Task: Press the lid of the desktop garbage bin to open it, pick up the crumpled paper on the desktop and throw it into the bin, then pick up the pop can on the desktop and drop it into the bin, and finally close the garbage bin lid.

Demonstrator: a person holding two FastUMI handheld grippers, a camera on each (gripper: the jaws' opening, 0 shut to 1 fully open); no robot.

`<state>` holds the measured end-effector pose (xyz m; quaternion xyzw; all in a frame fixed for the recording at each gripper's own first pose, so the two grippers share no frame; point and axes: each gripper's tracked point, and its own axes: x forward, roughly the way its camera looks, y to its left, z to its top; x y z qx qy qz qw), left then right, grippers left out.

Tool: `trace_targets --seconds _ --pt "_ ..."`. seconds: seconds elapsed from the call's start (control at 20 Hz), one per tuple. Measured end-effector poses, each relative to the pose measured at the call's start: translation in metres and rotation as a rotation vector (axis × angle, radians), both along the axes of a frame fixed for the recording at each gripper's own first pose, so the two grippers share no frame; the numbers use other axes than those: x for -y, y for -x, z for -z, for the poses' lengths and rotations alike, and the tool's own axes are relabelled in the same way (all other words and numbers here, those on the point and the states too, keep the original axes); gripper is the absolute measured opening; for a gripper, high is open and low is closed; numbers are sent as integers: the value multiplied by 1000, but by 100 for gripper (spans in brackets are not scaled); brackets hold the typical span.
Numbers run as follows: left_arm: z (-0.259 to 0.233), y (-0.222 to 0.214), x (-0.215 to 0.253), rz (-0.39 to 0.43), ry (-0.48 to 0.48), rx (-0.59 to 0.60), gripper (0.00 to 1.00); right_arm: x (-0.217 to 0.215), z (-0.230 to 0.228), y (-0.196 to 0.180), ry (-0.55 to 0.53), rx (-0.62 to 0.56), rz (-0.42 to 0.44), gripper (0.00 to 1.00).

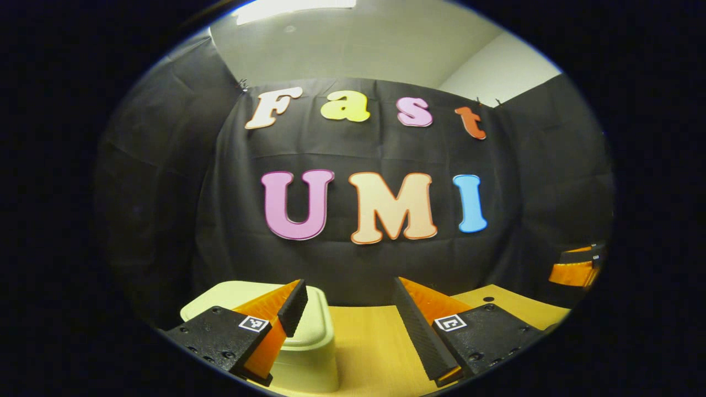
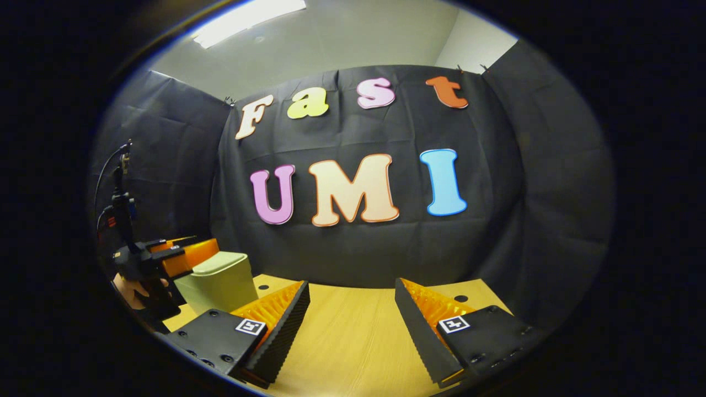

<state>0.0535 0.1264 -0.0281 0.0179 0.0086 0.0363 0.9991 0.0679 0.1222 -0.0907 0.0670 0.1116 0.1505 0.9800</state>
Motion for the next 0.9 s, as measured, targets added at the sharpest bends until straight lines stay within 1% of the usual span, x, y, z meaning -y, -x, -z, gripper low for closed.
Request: trace_targets --seconds 0.05,0.2,0.3,0.4,0.6,0.7,0.9 --pt "-1 0 10 13 -2 1 92 6 -6 -2 -4 10 15 98" --pt "-4 1 44 51 37 13 92 27 -17 -10 3 34 75 98" --pt "-5 2 63 82 63 18 92 38 -28 -8 1 55 100 98" --pt "-4 1 76 111 60 11 92 47 -39 -10 4 87 120 98" --pt "-10 0 91 155 22 25 92 49 -43 -4 10 98 123 98" --pt "-13 0 90 160 12 27 92 48 -45 -1 12 102 120 98" --pt "-14 -1 91 168 20 24 92 49 -51 3 16 116 117 98"
